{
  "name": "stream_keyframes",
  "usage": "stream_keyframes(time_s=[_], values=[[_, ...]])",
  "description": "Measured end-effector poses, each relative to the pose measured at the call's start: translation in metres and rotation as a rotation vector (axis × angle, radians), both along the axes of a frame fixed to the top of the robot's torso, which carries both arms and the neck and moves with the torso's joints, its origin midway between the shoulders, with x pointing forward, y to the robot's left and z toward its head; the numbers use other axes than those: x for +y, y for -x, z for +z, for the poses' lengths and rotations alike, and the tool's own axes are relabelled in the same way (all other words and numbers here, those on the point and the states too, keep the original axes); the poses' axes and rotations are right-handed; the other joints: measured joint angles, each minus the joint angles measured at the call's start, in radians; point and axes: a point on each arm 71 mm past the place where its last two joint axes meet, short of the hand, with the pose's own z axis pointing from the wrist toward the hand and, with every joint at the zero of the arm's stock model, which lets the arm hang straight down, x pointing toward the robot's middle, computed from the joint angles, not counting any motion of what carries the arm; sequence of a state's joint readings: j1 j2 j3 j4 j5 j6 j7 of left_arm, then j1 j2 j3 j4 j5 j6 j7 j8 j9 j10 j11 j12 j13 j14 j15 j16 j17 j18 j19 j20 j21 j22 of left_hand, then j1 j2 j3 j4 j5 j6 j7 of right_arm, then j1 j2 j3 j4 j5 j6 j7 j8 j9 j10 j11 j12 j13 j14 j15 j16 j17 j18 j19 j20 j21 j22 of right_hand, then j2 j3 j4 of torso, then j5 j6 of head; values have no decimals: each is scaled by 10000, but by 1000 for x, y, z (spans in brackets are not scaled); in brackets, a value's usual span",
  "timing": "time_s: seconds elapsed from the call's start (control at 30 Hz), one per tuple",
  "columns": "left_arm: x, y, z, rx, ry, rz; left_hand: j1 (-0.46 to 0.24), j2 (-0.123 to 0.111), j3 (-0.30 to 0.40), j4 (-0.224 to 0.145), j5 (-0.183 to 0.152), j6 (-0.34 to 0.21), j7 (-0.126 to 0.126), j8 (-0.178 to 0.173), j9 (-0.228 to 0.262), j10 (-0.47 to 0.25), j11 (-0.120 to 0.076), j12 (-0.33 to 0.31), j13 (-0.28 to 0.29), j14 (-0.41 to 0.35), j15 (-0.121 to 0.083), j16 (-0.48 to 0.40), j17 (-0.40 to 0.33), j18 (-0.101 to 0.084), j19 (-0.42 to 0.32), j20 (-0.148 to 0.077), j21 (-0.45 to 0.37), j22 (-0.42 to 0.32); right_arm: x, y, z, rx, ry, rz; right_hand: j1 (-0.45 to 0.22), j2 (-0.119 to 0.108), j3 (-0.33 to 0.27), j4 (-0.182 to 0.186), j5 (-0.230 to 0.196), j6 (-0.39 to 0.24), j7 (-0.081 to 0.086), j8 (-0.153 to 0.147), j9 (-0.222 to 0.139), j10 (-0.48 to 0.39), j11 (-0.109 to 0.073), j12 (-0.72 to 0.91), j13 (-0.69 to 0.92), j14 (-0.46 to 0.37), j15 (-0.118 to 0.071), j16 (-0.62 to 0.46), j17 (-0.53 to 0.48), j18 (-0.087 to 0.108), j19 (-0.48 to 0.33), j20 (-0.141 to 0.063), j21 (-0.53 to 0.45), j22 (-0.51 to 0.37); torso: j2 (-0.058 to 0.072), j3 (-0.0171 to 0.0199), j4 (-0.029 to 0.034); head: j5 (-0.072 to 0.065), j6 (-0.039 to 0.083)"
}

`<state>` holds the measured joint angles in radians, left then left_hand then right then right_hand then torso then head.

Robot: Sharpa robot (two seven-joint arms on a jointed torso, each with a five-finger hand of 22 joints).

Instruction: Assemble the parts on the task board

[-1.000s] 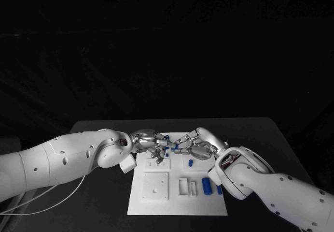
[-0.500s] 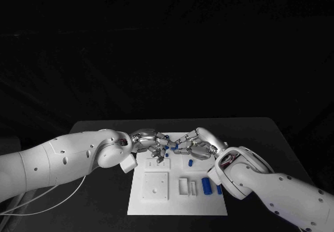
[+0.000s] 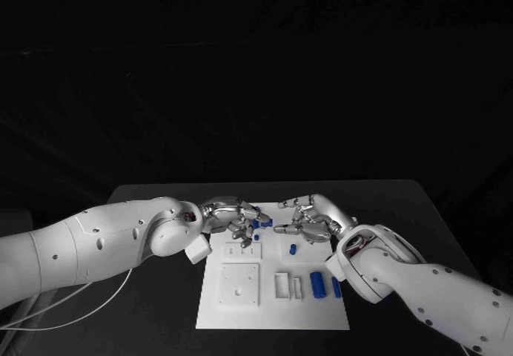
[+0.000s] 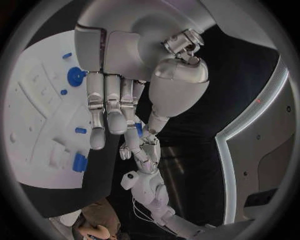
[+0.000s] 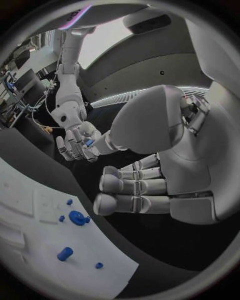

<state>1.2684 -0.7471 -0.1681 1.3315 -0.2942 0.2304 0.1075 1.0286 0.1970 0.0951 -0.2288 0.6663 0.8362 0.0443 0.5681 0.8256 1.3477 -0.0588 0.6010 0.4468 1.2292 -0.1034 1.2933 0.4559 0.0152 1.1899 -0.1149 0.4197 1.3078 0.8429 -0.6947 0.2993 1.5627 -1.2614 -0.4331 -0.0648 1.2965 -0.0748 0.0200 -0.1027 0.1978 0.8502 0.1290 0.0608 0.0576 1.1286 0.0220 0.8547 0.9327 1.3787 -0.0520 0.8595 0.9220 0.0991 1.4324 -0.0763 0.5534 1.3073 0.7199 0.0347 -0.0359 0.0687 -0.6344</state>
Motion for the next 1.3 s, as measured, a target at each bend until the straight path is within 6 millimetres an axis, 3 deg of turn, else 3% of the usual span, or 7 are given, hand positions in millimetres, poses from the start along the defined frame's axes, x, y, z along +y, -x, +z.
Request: stream_keyframes(time_s=[0.23,0.47,0.57,0.8,0.97,1.07,1.3], values=[[6,-1,-4,-22,-792,372,-20,-268,284,-14,534,73,73,-8,219,175,-65,0,-1,150,-72,13,63,1,92,-91,160,-1,-32,-10,-1,-103,68,-872,135,-136,38,146,358,-160,21,0,-16,-160,-20,403,-591,-68,0,98,-195,10,90,89,-404,0,-5,1,0,35,-1],[17,-6,-11,-323,-2856,1423,-76,-474,462,32,1067,188,185,-146,341,515,-149,-92,6,443,-167,40,134,0,197,-195,349,-2,-68,-23,8,-437,91,-1797,209,-51,-12,82,647,615,-30,0,8,-156,-21,443,-742,-68,0,99,-256,14,91,89,-525,0,-22,7,-26,82,-58],[21,-9,-14,-468,-3892,1933,-95,-588,546,27,1236,221,208,-231,367,657,-163,-195,-7,523,-200,40,194,0,197,-195,391,-2,-76,-28,15,-605,-34,-2048,98,59,26,44,649,509,-25,0,10,-178,-41,-111,-1427,-320,25,-480,-795,13,-240,122,-2486,-180,-31,18,-33,96,-103],[25,-13,-19,-1175,-6527,2850,-26,-789,587,40,1467,532,221,-560,339,1068,-283,-379,8,977,-296,-161,349,0,439,-393,505,-3,-94,-40,29,-810,-318,-2538,58,179,126,145,699,330,-1,0,9,221,29,-2865,-4623,-754,215,-2643,-2639,18,-549,319,-4759,-2331,-55,52,-26,172,-240],[20,-12,-24,-1643,-7726,3029,-81,-844,600,28,1516,641,213,-786,501,1091,-303,-379,207,1126,-340,-214,624,0,522,-443,580,-3,-99,-46,32,-739,-691,-2768,-16,243,737,348,927,410,197,0,4,1277,503,-7233,-8452,-498,614,-5551,-4788,20,-1464,711,-4882,-5742,-60,52,-20,215,-310],[17,-13,-27,-1877,-8269,3059,-93,-856,612,18,1539,662,192,-810,518,1091,-303,-379,237,1154,-368,-214,718,1,559,-407,581,-4,-101,-49,33,-630,-1006,-2917,-165,95,998,383,987,477,210,0,4,1257,608,-7868,-8700,-185,669,-6082,-5308,18,-1225,762,-4854,-7216,-60,51,-20,230,-346],[11,-14,-39,-2272,-9173,3036,-118,-961,678,18,1615,819,145,-928,569,1140,-321,-434,285,1216,-358,-213,866,0,558,-407,658,-4,-106,-54,36,-503,-1526,-3297,-223,36,1010,395,1014,617,250,0,4,969,639,-7902,-8718,-120,701,-6225,-5523,18,-1047,765,-4546,-8867,-52,44,-20,270,-406]])
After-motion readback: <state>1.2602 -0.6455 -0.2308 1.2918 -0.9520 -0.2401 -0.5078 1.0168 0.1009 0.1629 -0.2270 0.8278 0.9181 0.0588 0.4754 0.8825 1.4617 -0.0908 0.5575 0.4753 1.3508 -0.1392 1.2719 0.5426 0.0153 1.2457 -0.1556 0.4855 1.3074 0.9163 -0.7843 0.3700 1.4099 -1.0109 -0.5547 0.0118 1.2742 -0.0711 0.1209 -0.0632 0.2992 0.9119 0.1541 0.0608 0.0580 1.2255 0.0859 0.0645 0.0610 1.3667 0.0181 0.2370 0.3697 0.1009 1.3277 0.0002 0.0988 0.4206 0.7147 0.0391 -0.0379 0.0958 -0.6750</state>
